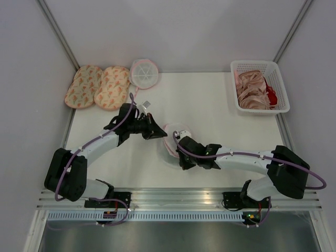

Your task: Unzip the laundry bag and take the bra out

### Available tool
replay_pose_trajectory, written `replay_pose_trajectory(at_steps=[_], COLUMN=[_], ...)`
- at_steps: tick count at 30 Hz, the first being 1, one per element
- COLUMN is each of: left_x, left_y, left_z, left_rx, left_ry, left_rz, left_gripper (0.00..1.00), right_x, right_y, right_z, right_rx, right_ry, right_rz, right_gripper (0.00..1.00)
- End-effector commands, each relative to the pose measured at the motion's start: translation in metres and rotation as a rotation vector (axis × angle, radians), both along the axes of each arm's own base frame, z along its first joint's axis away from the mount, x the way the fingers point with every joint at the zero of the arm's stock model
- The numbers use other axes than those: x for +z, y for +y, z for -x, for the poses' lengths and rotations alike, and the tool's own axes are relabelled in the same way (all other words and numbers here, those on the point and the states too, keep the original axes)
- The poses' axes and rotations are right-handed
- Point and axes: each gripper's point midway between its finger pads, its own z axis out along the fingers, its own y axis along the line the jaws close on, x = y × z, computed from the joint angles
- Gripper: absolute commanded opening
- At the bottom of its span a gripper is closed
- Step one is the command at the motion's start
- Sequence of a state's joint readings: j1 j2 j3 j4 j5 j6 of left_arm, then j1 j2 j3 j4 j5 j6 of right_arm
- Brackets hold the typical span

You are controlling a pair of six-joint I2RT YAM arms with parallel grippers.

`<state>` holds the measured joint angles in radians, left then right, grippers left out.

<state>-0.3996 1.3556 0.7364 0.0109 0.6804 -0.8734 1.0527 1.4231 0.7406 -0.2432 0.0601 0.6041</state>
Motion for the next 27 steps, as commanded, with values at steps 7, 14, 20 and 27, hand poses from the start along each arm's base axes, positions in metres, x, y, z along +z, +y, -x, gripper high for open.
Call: replay_pose_trajectory(at_steps=[7, 14, 20, 27], left_x=[0.02, 0.026, 0.047, 0.054], left_y=[-0.001, 0.017, 0.056, 0.044], left_z=[-0.013, -0.043, -0.029, 0.026], left_rx=[-0.298, -0.076, 0.226, 0.227], left_ry=[-0.224, -0.263, -0.268, -0.148], left_rz=[-0.147, -0.262, -0.291, -0.024], left_gripper=[0.03, 0.74, 0.94, 1.0], right_x=[0.033, 0.051, 0.049, 0.063], right_y=[-0.069, -0.047, -0.016, 0.038], right_z=[-0.051, -0.052, -0.045, -0.018], right_rx=[-0.228, -0.192, -0.132, 0.064], right_ry=[-0.191, -0.193, -0.13, -0.022], right_rz=[0.206, 0.063, -0.05, -0.312], right_gripper=[0.0, 0.0, 0.0, 0.0])
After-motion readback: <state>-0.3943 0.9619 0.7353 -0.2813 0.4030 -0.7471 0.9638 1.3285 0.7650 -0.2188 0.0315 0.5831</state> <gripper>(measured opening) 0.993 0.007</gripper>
